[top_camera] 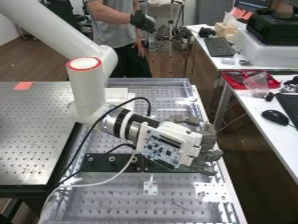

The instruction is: Grab the chopstick and place it in the clear container

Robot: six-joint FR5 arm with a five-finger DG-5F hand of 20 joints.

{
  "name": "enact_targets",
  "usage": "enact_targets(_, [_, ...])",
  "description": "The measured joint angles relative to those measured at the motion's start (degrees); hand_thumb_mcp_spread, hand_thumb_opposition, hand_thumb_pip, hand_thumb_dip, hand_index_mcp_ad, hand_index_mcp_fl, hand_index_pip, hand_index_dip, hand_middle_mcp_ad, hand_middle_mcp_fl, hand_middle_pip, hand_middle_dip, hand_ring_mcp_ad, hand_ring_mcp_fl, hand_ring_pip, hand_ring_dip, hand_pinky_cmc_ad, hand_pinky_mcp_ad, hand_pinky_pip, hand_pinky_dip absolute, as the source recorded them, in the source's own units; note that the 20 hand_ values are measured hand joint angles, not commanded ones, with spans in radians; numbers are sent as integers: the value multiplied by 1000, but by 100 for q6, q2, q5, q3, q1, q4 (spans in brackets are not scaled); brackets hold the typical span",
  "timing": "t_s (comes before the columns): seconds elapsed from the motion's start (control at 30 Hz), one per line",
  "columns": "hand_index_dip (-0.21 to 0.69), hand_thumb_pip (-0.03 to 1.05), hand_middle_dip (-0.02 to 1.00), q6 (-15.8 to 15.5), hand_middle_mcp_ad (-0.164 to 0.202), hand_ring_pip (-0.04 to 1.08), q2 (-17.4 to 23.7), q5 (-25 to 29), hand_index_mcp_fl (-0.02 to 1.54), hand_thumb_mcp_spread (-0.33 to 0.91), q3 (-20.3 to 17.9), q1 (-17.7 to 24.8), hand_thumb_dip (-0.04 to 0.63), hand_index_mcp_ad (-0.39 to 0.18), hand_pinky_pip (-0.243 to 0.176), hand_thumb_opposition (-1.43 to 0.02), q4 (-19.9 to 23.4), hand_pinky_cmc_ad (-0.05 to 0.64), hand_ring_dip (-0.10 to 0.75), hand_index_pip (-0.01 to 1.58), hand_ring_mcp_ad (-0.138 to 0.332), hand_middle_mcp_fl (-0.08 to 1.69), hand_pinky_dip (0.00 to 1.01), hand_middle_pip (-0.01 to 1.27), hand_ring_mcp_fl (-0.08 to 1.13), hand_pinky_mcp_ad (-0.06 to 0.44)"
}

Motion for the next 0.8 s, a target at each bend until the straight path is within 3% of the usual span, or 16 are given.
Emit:
enact_targets(0.5, [-3,710,663,-47,5,148,-39,56,440,503,72,3,340,-37,42,-859,-33,382,506,1272,80,639,190,759,511,246])
enact_targets(0.73, [-12,621,663,-90,2,152,-67,132,553,569,133,-1,298,-70,42,-962,-69,396,520,1395,84,712,190,759,581,243])
enact_targets(0.8, [-10,595,670,-101,0,140,-75,135,585,599,147,-1,300,-73,47,-974,-67,412,531,1395,82,812,187,789,595,243])
